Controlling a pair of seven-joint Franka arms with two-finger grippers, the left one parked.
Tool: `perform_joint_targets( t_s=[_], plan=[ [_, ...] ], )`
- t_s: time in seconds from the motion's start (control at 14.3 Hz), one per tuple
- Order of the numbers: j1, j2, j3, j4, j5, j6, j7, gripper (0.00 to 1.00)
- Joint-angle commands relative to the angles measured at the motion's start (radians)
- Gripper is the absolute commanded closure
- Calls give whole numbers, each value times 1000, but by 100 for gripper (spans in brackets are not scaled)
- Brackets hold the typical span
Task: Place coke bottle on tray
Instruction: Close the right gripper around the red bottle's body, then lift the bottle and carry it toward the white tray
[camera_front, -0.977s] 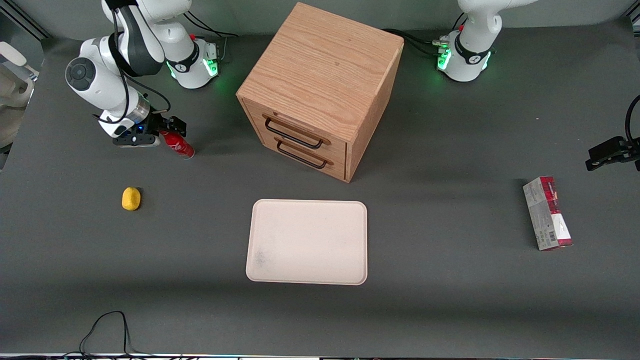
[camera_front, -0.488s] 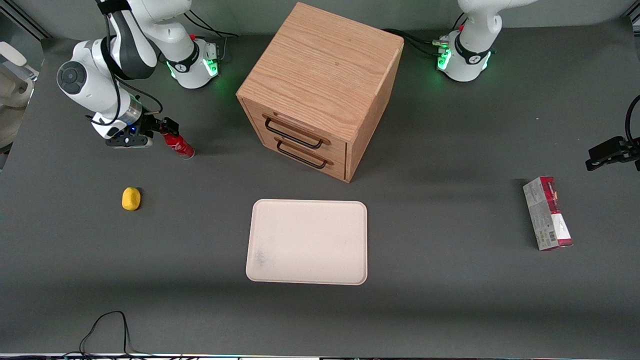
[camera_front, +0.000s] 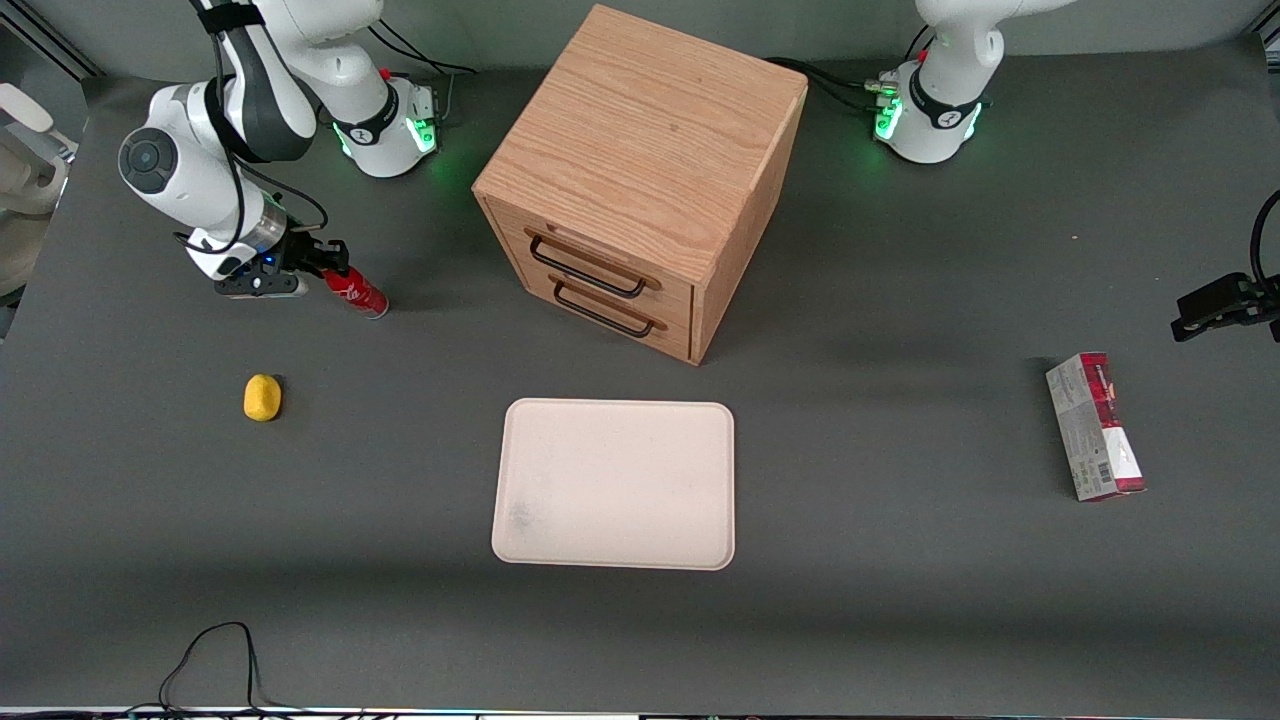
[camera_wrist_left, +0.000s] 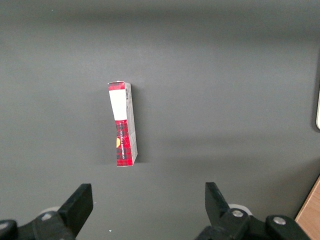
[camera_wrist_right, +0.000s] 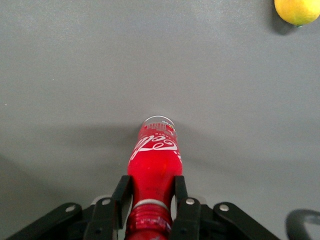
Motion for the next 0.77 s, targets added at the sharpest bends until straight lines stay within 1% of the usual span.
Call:
perform_joint_targets(
  t_s=[0.0, 0.14, 0.21, 0.35, 0.49, 0.56, 0.63, 0.7],
  plan=[
    [2, 40, 2, 20, 0, 16, -17, 100],
    [2, 53, 8, 67, 0, -6, -17, 100],
    [2, 53, 34, 102, 0, -29, -5, 100],
    [1, 69, 88, 229, 3, -119, 6, 100],
    [1, 132, 94, 407, 8, -237, 5, 100],
    [1, 175, 114, 517, 29, -303, 1, 100],
    [1, 229, 137, 647, 64, -382, -5, 100],
    [-1, 291, 143, 782, 86, -459, -2, 100]
  ],
)
